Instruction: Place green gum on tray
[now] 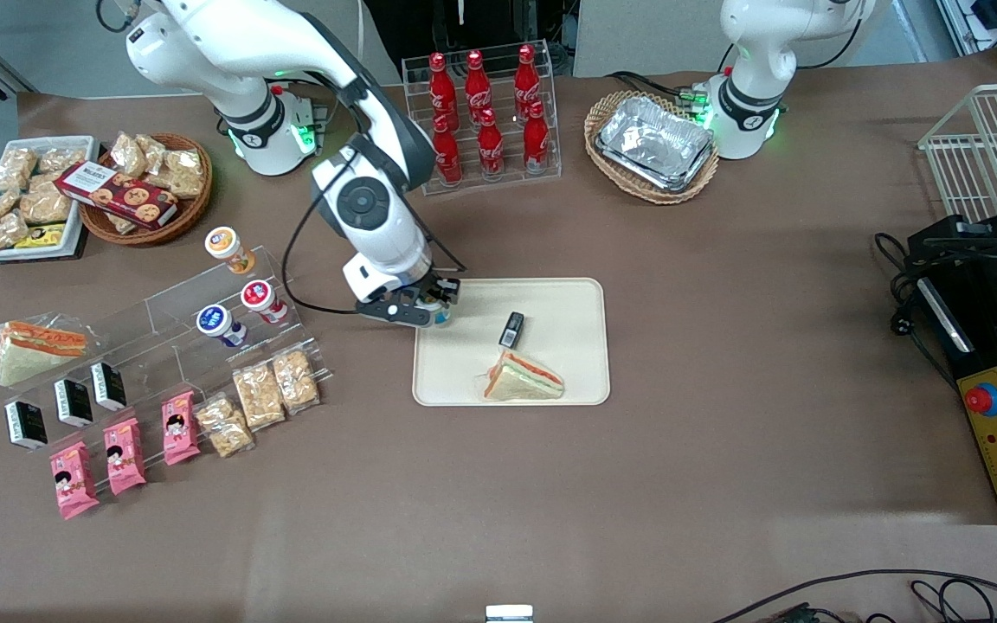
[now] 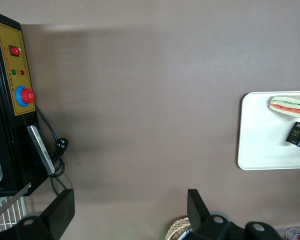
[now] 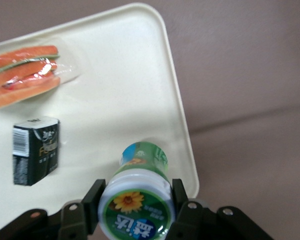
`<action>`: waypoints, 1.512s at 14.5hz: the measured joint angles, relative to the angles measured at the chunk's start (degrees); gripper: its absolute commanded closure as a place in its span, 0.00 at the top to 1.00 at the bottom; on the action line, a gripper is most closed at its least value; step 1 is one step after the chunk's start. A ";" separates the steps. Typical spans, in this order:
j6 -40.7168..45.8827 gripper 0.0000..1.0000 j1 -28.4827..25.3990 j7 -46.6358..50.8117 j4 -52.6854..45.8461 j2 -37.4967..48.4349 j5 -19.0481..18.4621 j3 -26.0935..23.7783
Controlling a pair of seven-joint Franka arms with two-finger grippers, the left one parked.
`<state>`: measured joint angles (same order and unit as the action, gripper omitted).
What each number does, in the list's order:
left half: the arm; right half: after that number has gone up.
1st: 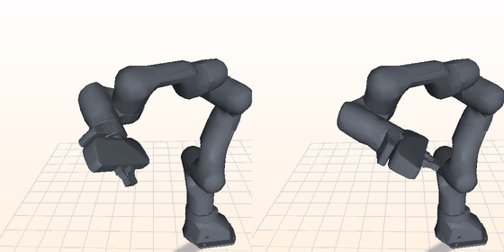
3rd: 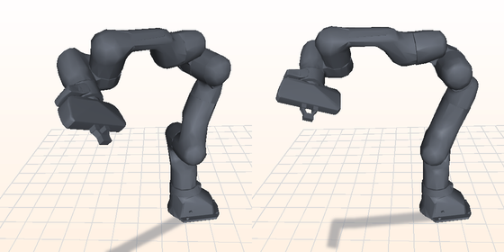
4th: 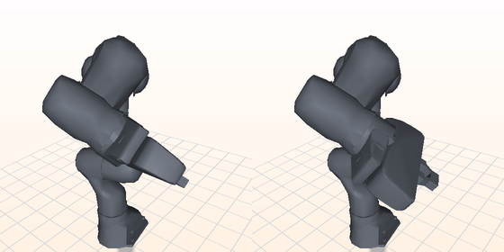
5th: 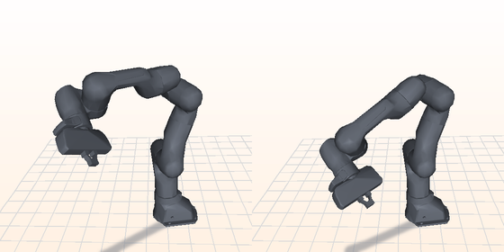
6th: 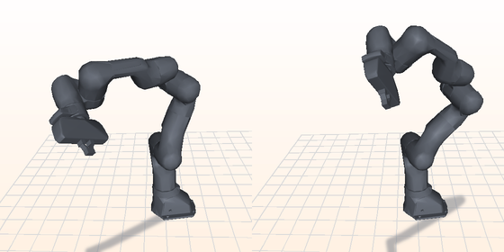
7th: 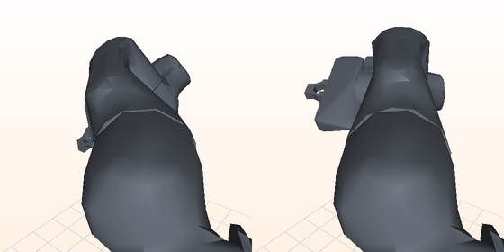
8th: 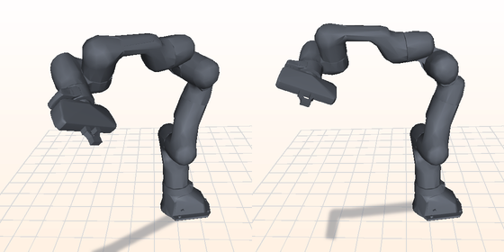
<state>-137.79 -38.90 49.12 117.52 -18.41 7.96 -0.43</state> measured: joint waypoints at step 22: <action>19.71 1.00 11.45 -13.79 -9.85 5.85 0.02 1.53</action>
<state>-118.09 -27.45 35.33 107.67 -12.56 7.97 1.10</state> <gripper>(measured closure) 0.000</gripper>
